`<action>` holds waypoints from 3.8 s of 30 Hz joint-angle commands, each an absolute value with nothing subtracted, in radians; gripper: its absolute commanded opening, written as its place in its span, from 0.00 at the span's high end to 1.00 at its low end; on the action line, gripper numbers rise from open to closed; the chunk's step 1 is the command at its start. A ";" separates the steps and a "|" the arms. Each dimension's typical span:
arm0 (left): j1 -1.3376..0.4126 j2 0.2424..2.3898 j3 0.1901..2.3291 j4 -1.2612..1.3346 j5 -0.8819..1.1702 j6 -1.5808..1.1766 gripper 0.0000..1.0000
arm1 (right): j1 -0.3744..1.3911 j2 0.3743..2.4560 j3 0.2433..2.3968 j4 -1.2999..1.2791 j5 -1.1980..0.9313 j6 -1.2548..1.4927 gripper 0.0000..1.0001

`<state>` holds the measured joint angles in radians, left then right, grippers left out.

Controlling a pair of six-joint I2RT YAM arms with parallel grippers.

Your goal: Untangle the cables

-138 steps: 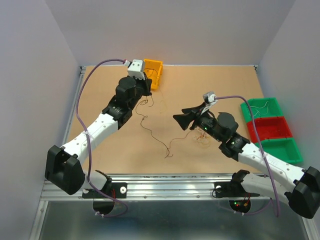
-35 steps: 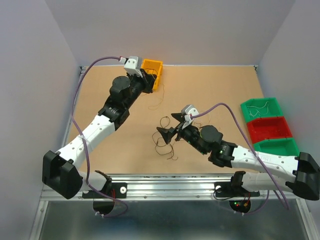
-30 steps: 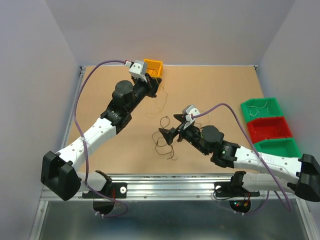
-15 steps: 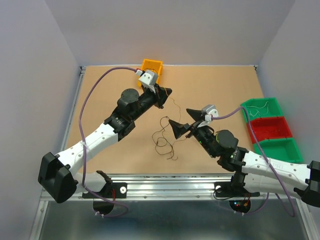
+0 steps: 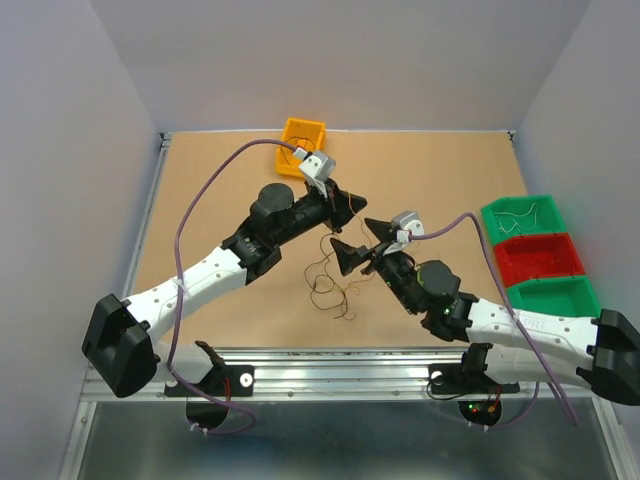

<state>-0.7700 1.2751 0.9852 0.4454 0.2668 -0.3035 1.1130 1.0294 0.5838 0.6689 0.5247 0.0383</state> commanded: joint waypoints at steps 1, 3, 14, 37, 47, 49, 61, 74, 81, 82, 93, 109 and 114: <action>-0.796 1.275 0.960 0.555 0.310 -0.377 1.00 | 1.111 1.063 0.563 0.796 0.598 0.041 0.07; -0.799 1.276 0.959 0.564 0.314 -0.402 1.00 | 1.111 1.084 0.574 0.799 0.617 0.040 0.10; -0.802 1.246 0.948 0.563 0.376 -0.413 1.00 | 1.111 1.129 0.577 0.828 0.611 0.025 0.57; -0.667 1.338 1.029 0.428 0.399 -0.388 0.06 | 1.111 1.002 0.528 0.841 0.771 0.032 1.00; -0.609 1.336 1.062 0.356 0.629 -0.132 0.01 | 1.017 0.959 0.515 0.841 1.276 0.028 0.99; -0.609 1.338 1.054 0.365 0.632 -0.110 0.01 | 0.986 0.922 0.488 0.841 1.339 0.034 0.99; -0.609 1.397 1.060 0.368 0.710 -0.029 0.01 | 0.772 0.464 0.443 0.825 1.555 -0.224 0.99; -0.609 1.456 1.074 0.371 0.772 -0.034 0.03 | 0.365 0.590 0.348 0.825 1.632 -0.203 0.99; -0.615 1.473 1.062 0.383 0.779 -0.044 0.04 | 0.106 0.709 0.327 0.828 1.577 -0.100 0.99; -0.617 1.479 1.062 0.383 0.785 -0.048 0.04 | 0.086 0.712 0.322 0.828 1.568 -0.078 0.99; -0.629 1.529 1.081 0.370 0.815 -0.063 0.05 | -0.121 0.821 0.291 0.836 1.631 0.057 0.97; -0.647 1.526 1.077 0.364 0.798 -0.049 0.05 | -0.173 0.976 0.241 0.848 1.621 0.187 0.96; -0.652 1.523 1.077 0.359 0.795 -0.046 0.05 | -0.186 1.053 0.250 0.847 1.592 0.173 0.97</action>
